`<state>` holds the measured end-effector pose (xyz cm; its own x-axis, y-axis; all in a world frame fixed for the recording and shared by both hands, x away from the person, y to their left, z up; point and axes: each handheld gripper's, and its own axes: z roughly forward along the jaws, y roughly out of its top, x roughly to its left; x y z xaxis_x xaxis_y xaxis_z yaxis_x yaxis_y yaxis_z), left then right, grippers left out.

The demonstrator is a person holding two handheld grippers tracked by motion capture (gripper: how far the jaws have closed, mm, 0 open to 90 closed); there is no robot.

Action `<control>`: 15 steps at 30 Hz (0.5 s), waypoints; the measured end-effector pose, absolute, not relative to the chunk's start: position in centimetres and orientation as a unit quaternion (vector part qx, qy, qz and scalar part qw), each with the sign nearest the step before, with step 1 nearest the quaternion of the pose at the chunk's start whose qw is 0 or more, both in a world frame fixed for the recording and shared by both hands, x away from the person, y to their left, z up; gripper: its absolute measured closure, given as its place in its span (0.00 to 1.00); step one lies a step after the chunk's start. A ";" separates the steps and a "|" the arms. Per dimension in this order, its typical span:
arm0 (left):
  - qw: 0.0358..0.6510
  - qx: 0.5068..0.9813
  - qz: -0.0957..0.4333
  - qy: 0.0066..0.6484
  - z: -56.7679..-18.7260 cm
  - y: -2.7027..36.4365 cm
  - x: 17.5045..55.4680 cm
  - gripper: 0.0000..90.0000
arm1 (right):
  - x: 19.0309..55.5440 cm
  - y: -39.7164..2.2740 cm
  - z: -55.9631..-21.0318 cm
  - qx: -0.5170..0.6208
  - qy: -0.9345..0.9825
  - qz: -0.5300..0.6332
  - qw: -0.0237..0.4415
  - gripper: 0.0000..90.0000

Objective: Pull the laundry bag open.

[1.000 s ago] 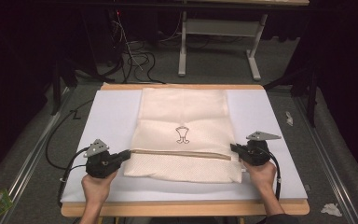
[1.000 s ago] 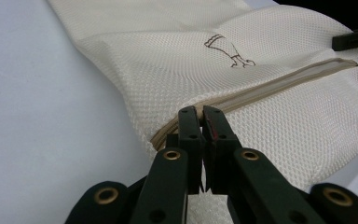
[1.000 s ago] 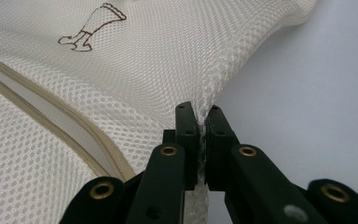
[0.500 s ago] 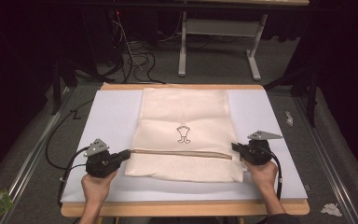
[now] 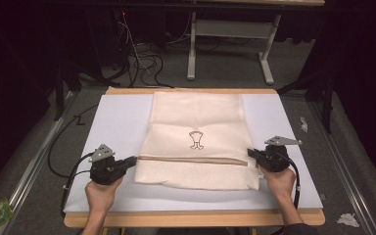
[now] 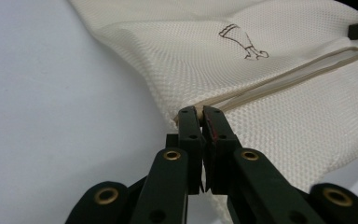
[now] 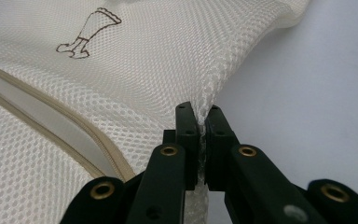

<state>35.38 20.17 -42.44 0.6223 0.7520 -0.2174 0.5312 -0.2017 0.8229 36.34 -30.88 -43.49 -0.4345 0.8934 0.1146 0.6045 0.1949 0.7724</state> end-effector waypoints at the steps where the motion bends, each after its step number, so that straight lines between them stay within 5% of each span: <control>1: 0.473 0.766 0.116 0.419 -42.4 20.1 35.4 0.97 | 36.4 -31.0 -43.4 0.498 0.750 0.394 0.185 0.98; 15: 0.436 0.787 0.137 0.414 -42.9 18.9 35.7 0.97 | 36.9 -31.1 -43.8 0.506 0.748 0.389 0.182 0.97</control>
<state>35.69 18.86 -42.87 0.6195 0.7715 -0.1449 0.5319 -0.2768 0.8003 36.90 -31.14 -43.80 -0.4217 0.8985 0.1218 0.6148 0.1847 0.7667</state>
